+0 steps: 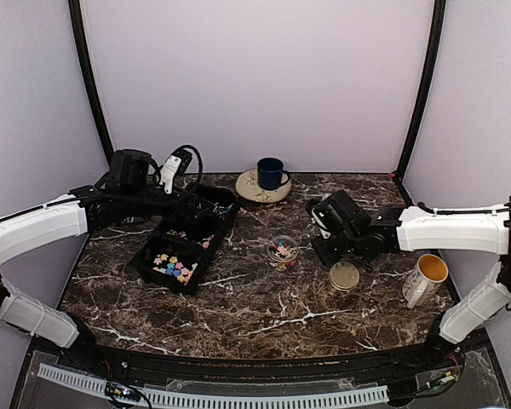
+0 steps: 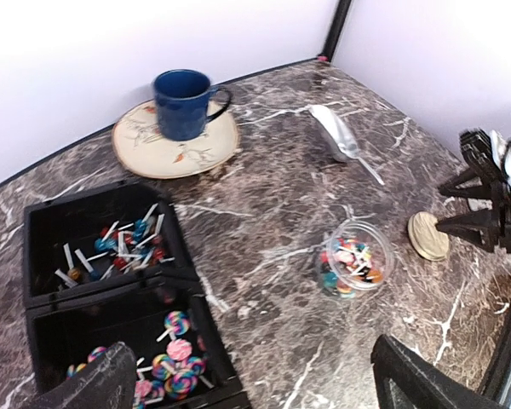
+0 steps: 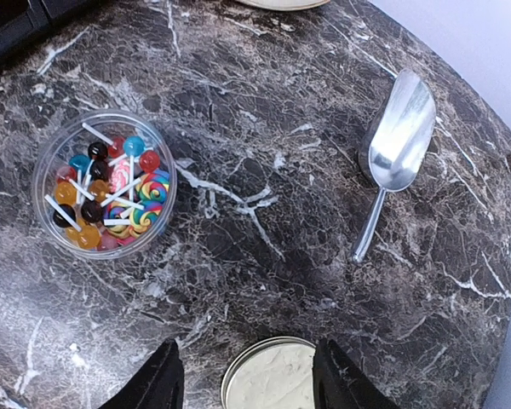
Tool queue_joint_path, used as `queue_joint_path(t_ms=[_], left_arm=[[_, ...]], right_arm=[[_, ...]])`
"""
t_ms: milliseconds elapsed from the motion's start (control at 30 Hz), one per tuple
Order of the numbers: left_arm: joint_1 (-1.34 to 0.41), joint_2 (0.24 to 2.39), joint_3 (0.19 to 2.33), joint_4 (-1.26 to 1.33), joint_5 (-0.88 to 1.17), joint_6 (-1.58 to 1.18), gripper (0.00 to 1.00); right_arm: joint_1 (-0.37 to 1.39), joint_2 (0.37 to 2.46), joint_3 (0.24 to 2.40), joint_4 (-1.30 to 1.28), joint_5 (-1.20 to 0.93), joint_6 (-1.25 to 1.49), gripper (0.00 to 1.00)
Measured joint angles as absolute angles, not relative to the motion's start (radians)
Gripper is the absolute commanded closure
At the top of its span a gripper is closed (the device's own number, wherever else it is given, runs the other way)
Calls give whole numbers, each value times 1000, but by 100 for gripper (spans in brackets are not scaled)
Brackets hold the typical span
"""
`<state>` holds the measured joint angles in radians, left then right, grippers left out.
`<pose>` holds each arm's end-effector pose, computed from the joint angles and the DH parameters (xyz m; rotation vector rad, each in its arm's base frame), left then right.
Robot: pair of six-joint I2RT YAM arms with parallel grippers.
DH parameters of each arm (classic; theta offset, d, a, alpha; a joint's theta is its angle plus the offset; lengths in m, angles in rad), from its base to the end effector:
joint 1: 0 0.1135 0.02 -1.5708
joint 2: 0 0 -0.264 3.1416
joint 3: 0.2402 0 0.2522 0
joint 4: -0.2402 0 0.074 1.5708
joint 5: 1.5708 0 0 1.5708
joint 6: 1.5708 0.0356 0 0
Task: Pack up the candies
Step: Move the plate to the center of the board.
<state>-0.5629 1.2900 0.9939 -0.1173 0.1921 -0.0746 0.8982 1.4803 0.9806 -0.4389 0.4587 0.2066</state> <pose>0.2487 -0.1650 0.3093 0.6124 1.9317 -0.5991 0.2008 0.2268 0.2263 -0.6340 2.2944 -0.0644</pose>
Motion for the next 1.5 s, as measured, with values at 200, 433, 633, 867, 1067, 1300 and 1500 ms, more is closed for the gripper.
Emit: queue_joint_path(t_ms=[200,433,633,867,1067,1300,1500], left_arm=[[-721,1451,1064,-76,123,-121,1],[-775,1711,1112,-63,61,-247,1],[-777,1809,1134,-54,28,-337,1],[-777,1898,1157,-25,22,-395,1],[-784,1926,1173,-32,-31,-406,1],[-783,1935,1179,-53,-130,-399,1],[-771,1931,1121,17,-192,-372,1]], right_arm=[[865,1406,941,-382,416,207,46],[851,1328,912,-362,416,206,45],[848,1282,868,-359,422,208,44],[848,1279,862,-359,423,210,43],[848,1279,862,-359,423,207,40],[847,1283,862,-358,420,194,35],[842,1283,862,-354,419,185,29]])
